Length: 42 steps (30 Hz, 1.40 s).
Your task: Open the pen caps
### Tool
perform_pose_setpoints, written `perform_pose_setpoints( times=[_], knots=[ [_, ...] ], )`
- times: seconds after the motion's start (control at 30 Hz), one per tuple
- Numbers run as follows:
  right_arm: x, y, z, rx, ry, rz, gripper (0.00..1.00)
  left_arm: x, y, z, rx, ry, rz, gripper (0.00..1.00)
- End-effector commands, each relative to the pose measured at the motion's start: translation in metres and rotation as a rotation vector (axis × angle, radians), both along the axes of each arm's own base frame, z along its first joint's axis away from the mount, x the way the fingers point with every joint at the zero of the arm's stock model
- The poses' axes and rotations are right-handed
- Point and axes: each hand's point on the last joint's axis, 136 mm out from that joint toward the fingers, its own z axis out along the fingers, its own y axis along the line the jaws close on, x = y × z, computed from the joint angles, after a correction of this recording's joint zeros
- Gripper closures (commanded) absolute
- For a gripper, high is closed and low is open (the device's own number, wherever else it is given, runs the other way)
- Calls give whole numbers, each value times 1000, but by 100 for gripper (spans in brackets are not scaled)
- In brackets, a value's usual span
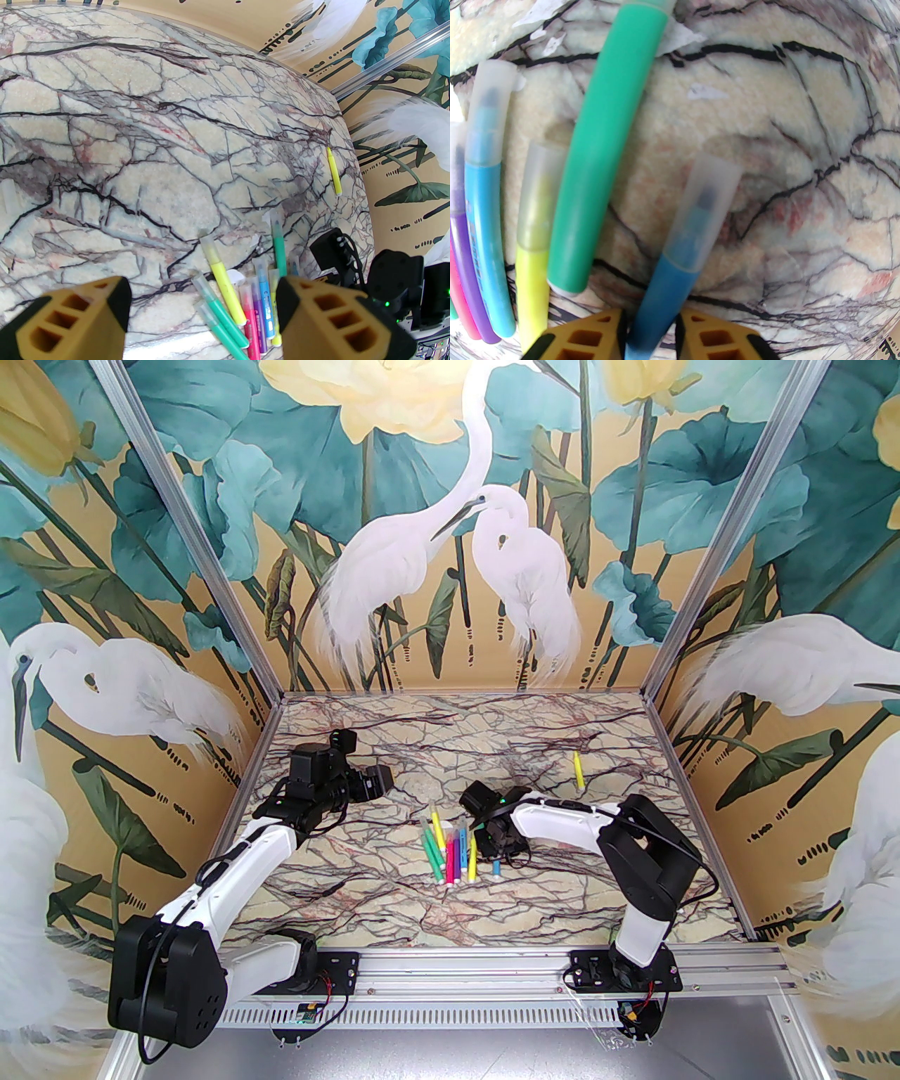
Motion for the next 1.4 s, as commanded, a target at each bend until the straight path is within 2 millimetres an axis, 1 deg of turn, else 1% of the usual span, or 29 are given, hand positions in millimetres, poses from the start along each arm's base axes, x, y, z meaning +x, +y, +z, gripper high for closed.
perform_pose_setpoints(
  times=[0.0,0.27,0.47,0.6,0.73,0.83,0.97,1.13,1.23,1.37],
  knots=[
    [-6,-8,-10,-26,62,9,70,-1,2,7,20,-32,1,27],
    [0,-17,-13,-31,89,-8,73,-3,2,8,20,-30,1,27],
    [3,-21,-10,-48,94,-8,79,-3,-1,12,7,-37,-13,27],
    [6,-22,-5,-48,82,-7,83,-4,-6,10,-10,-32,-42,27],
    [10,-23,3,-37,51,13,87,-5,-18,10,-62,-24,-94,27],
    [18,-19,17,4,-26,38,90,-6,-25,11,-97,-22,-131,27],
    [24,-14,33,54,-93,79,90,-8,-39,13,-160,-5,-195,27],
    [30,-11,43,82,-140,100,95,-8,-55,18,-234,10,-252,28],
    [33,-5,53,132,-178,118,97,-9,-69,21,-273,24,-293,30],
    [42,8,75,211,-263,153,99,-13,-96,21,-329,60,-374,32]
  ],
)
